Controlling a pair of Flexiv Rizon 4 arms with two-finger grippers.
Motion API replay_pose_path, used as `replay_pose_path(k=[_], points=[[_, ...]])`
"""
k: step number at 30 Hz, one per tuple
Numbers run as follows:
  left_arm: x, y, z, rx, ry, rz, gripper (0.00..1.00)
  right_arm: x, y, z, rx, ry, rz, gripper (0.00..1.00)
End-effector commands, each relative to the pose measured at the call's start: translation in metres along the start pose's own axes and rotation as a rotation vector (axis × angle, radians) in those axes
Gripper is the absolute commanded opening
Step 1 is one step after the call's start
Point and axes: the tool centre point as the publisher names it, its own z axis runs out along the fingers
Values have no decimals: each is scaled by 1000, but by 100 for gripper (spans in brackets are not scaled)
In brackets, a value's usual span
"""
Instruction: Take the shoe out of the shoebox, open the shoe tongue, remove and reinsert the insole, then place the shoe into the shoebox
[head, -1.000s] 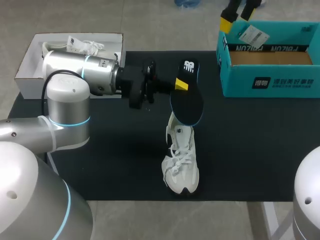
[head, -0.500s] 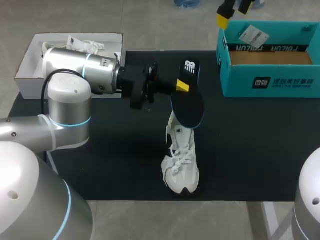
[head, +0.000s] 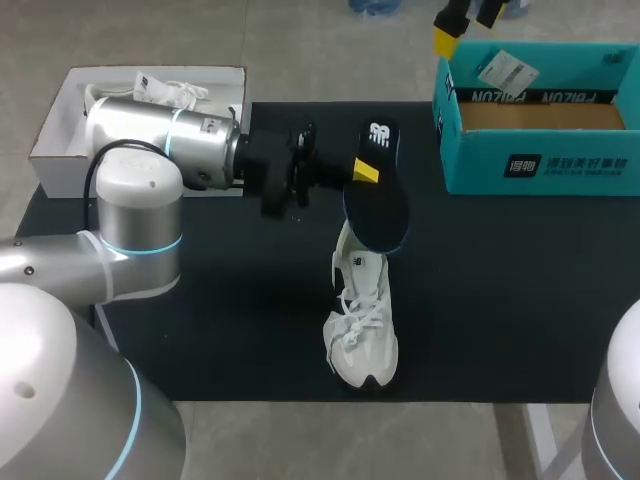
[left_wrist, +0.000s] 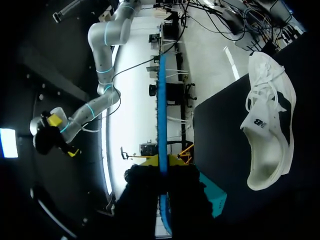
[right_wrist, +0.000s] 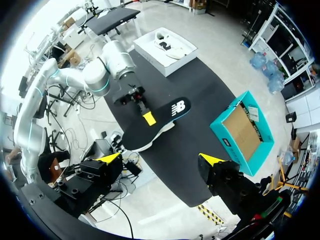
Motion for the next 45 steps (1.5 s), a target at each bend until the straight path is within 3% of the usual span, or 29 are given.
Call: replay_pose_path(k=[1,3,5,11,12,14,19,21,22,37,45], points=[[-14,14,0,183,117,-471,0,-1,1,0,2,0,1,100],[-14,14,1,180,132,-634,0,-1,1,0,2,0,1,100],[-12,14,1,233,154,-820,0,-1,1,0,2,0,1,100],[-9,12,-2,309,116,-1121,0,-1,1,0,2,0,1,100],[-8,14,-4,367,83,-1160,0,-1,1,0,2,0,1,100],[-9,16,-9,347,85,-1201,0,-1,1,0,2,0,1,100],[-11,16,-12,400,41,-1242,0,-1,1,0,2,0,1,100],[-15,10,-13,422,-34,-1080,0,-1,1,0,2,0,1,100],[-18,4,-15,342,-95,-895,0,-1,1,0,2,0,1,100],[-18,4,-15,342,-95,-895,0,-1,1,0,2,0,1,100],[-44,18,-14,254,-1,-1313,0,-1,1,0,2,0,1,100]])
